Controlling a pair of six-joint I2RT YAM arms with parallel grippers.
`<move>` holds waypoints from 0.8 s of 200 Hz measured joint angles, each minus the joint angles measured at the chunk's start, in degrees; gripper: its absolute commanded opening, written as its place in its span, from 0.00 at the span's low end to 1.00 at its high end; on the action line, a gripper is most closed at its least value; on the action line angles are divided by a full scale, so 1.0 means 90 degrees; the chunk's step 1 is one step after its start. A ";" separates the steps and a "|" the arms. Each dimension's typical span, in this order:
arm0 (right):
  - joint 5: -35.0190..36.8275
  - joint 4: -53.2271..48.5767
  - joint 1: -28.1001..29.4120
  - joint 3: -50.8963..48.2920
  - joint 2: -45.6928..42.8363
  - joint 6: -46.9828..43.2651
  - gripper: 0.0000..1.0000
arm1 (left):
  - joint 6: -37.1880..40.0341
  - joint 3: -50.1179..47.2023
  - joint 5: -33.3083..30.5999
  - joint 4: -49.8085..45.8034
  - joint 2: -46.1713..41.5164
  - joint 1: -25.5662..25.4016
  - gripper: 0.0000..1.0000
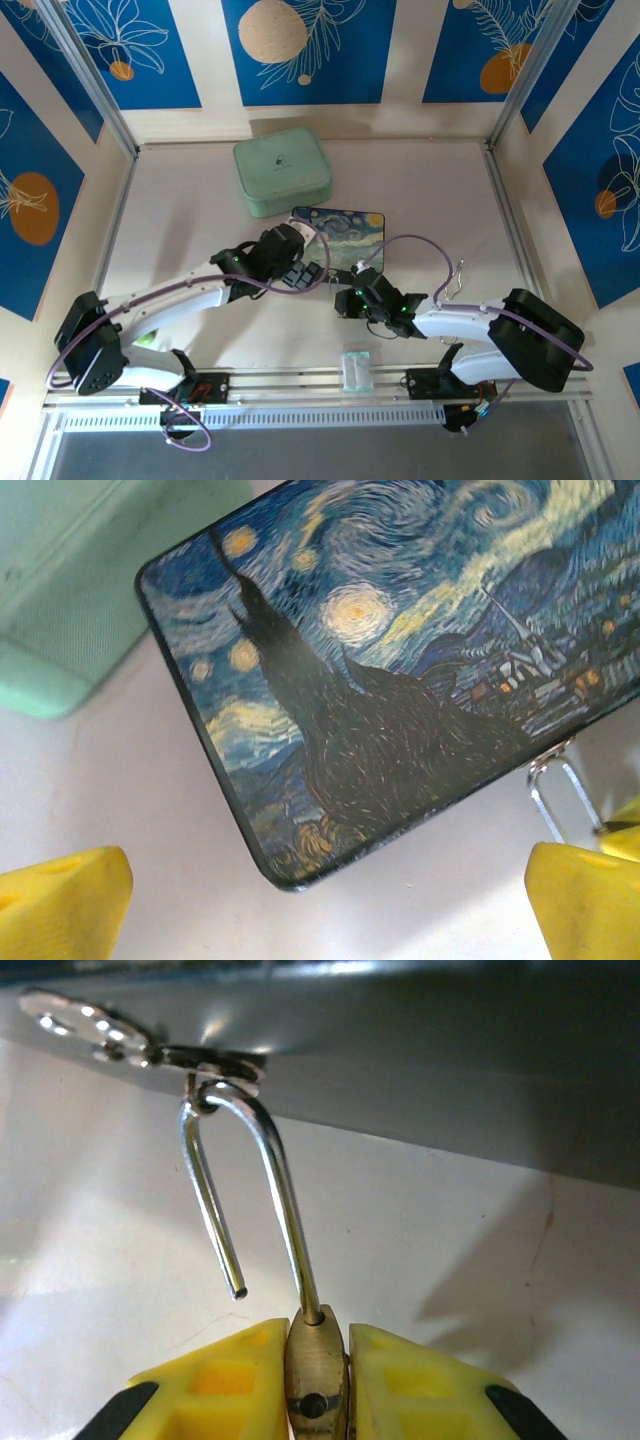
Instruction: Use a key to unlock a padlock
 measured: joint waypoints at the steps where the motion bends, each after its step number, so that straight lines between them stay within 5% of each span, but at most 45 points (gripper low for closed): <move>1: -0.0010 -0.0007 -0.0010 0.0000 -0.0002 -0.0010 0.19 | 0.0034 0.0007 0.0005 0.0000 0.0012 0.0000 1.00; 69: -0.0571 -0.0296 -0.0362 0.0012 -0.0214 -0.0170 0.19 | 0.2334 0.0733 0.0627 0.0211 0.1579 0.0000 0.86; 132: -0.1166 0.0041 -0.0899 -0.0279 -0.0478 -0.0163 0.19 | 0.2968 0.0942 0.0738 -0.0126 0.1909 -0.0032 0.73; 160: -0.1355 0.0029 -0.1141 -0.0328 -0.0571 -0.0202 0.19 | 0.2960 0.1020 0.0673 -0.0175 0.2040 -0.0056 0.56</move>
